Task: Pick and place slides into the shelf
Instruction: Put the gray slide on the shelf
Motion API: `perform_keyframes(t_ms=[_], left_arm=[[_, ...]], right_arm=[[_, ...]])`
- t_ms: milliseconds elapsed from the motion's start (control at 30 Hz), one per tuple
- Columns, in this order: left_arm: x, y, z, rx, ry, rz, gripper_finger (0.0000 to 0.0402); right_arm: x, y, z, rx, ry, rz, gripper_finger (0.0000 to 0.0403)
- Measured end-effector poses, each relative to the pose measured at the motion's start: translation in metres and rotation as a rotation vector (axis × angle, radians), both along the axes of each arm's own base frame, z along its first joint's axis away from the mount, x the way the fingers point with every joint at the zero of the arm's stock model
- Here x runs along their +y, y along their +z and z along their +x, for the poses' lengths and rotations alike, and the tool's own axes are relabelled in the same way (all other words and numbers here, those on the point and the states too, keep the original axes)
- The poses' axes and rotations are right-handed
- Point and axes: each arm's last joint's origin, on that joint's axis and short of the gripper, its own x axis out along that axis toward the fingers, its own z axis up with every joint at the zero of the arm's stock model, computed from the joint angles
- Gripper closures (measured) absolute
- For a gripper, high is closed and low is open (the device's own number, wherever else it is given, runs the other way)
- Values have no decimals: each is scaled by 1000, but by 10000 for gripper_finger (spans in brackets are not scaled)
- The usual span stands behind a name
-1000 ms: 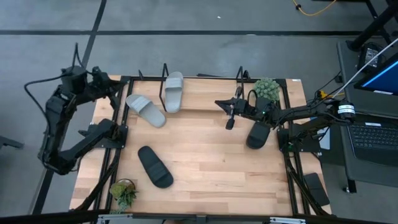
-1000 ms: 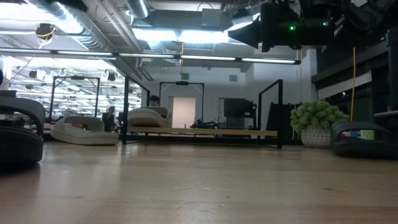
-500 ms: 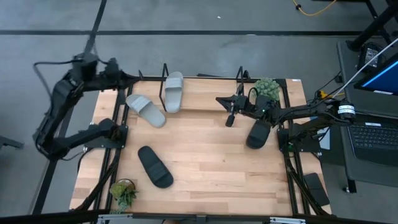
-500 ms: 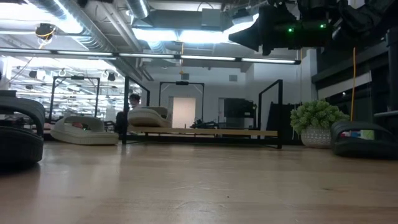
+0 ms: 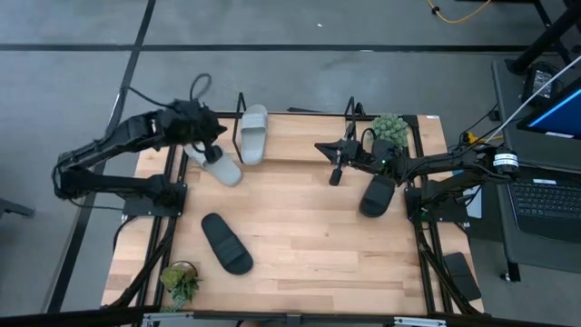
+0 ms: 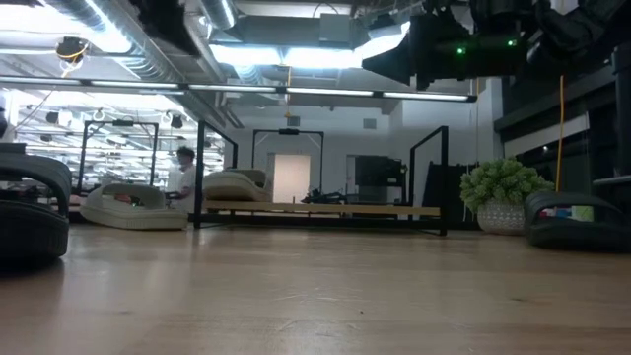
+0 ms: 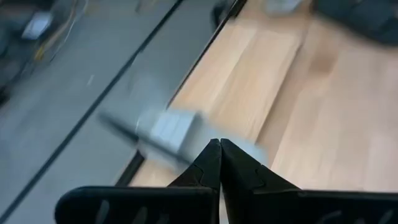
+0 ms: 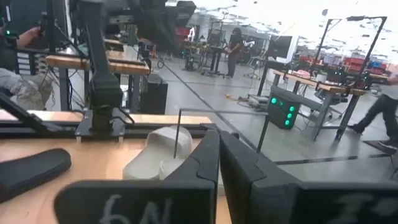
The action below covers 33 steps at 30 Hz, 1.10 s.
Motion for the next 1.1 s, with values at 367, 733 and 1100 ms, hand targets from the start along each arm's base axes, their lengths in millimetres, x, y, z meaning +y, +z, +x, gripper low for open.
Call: perform_keyframes(t_ms=[367,733,1100], left_arm=[[-15,-39,6,295,325,-251,402],[-5,-67,37,497,355,-283,402],[-1,-79,49,567,375,-265,401]], right_arm=[[0,-11,1,113,0,22,386],[0,-11,1,108,1,21,386],[1,-11,1,108,36,20,386]])
